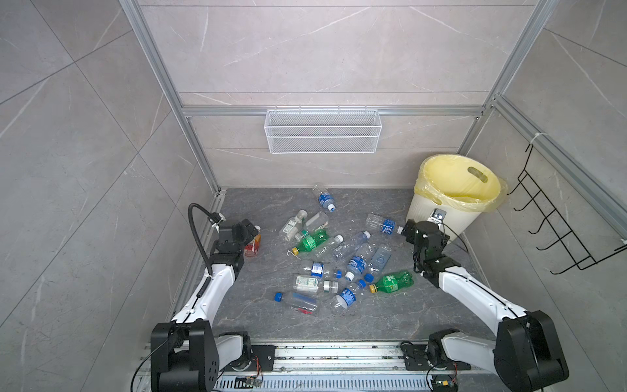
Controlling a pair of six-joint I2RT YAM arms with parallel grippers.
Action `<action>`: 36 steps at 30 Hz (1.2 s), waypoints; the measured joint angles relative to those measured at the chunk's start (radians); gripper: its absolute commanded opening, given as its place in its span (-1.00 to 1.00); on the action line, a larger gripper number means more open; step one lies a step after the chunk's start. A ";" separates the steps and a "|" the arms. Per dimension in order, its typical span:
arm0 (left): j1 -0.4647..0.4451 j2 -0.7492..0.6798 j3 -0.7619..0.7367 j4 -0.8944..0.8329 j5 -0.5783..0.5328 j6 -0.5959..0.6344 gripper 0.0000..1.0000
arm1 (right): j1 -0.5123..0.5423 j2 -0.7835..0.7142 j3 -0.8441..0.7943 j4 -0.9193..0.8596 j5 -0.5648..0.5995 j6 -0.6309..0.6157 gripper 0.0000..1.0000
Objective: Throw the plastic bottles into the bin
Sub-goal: 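Grasp the orange-red drink bottle with the left gripper while the right arm moves inward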
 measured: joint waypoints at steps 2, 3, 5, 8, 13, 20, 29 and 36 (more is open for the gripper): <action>-0.001 0.065 0.110 -0.103 0.000 -0.026 1.00 | 0.019 0.000 0.048 -0.076 -0.022 0.025 0.99; -0.001 0.107 0.167 -0.150 -0.002 -0.035 1.00 | 0.034 0.000 0.061 -0.114 -0.031 0.032 0.99; -0.001 0.197 0.274 -0.251 -0.005 -0.049 1.00 | 0.077 0.002 0.077 -0.190 -0.044 0.038 0.99; -0.001 0.326 0.393 -0.380 -0.004 -0.046 1.00 | 0.158 0.037 0.138 -0.293 -0.056 0.037 0.99; -0.001 0.403 0.420 -0.486 0.027 0.016 1.00 | 0.302 0.121 0.297 -0.398 -0.082 0.034 0.99; -0.001 0.426 0.456 -0.560 0.077 0.109 0.98 | 0.438 0.215 0.433 -0.465 -0.124 0.045 1.00; -0.001 0.513 0.532 -0.627 0.121 0.219 0.81 | 0.489 0.327 0.492 -0.500 -0.183 0.072 0.99; -0.001 0.534 0.533 -0.655 0.153 0.310 0.76 | 0.488 0.354 0.515 -0.504 -0.245 0.076 0.99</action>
